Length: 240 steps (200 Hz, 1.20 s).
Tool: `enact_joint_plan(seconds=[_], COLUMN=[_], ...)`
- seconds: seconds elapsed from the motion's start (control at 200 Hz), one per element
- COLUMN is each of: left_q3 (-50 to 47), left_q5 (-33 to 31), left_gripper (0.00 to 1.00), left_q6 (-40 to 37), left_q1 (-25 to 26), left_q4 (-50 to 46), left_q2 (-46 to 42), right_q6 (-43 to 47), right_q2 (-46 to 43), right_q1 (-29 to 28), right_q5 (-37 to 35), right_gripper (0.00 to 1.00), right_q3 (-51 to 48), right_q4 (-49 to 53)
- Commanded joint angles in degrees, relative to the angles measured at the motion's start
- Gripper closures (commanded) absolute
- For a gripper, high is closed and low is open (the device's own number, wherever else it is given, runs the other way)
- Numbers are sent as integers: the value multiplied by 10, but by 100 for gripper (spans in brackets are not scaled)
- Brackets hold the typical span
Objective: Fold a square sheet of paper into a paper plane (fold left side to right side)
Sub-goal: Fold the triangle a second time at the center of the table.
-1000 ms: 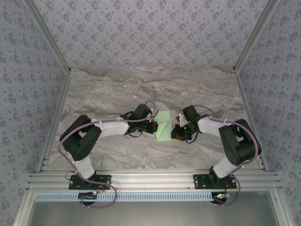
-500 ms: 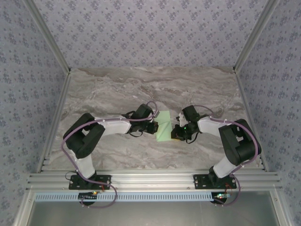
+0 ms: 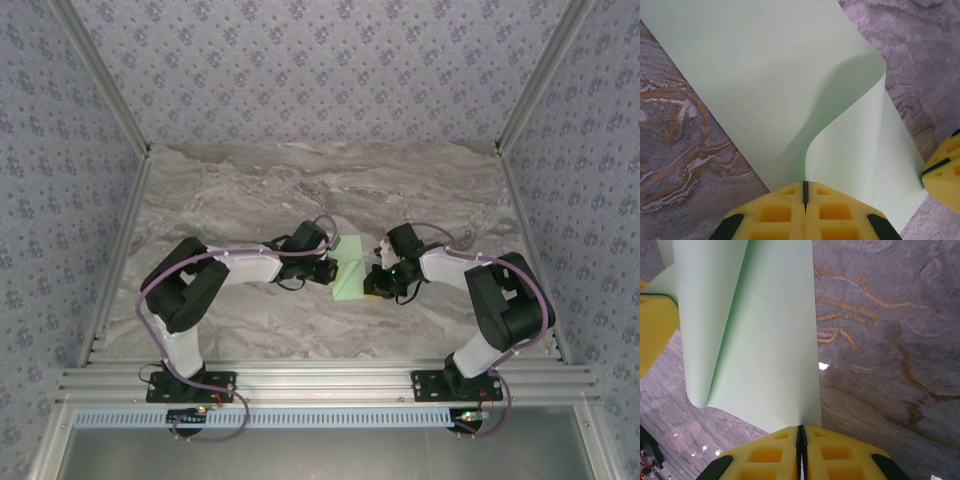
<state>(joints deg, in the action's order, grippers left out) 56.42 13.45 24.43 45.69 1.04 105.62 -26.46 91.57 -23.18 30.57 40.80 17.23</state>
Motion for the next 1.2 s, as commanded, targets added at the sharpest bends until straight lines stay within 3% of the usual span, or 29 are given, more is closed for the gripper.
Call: enact_joint_plan(seconds=[0.0,0.45,0.789,0.939,1.194], left_q3=[18,19,9,9,11], left_q5=[-8,-11,-6,-6,-4], left_gripper=[97,97,97,97,97], left_q6=[-16,-16,-16,-17,-17], left_q1=[-3,-3,-2,-2,-1], left_q4=[-10,-13,-9,-10,-10], left_q2=[7,19,22,22,21], right_q6=[11,13,-25,-67,-77], right_q2=[24,24,-33,-13,43], right_q1=[-7,-7,30,22,4], right_q5=[-41,-35,88,109,92], right_gripper=[90,90,91,92,93], right_q3=[-4,1,6,24,77], right_q4=[43,46,-60,-131,-147])
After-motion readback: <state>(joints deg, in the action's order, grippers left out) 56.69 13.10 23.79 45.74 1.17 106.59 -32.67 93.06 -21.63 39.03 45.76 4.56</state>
